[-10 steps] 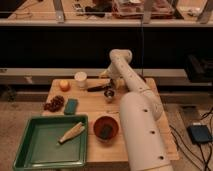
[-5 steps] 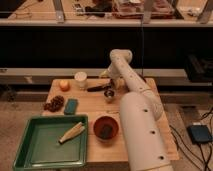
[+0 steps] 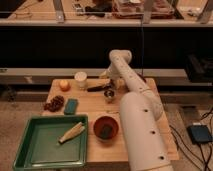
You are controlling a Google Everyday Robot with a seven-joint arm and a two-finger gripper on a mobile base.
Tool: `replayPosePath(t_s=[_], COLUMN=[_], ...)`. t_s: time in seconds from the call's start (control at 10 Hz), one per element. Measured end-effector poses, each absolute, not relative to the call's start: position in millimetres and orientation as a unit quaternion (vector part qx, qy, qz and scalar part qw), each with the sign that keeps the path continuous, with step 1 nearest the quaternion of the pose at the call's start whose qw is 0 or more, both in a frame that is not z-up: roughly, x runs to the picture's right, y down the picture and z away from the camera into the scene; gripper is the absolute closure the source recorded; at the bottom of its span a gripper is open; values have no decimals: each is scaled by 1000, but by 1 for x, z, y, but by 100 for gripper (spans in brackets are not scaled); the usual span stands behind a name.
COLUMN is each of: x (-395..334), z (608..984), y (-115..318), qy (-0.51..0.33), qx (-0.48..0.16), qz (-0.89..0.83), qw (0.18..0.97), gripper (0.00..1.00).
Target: Place brush in paper cup
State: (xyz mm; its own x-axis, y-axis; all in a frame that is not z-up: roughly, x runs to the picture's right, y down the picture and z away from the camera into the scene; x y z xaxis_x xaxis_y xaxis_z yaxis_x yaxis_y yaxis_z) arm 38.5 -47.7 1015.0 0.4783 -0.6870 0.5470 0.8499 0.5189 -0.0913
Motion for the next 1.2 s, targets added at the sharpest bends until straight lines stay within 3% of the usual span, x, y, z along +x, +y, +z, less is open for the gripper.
replayPosePath(t_s=[1.2], x=[35], z=[1019], y=[-41], qy=[-219], qx=[-189], qz=[-466], qw=[836], gripper=[20])
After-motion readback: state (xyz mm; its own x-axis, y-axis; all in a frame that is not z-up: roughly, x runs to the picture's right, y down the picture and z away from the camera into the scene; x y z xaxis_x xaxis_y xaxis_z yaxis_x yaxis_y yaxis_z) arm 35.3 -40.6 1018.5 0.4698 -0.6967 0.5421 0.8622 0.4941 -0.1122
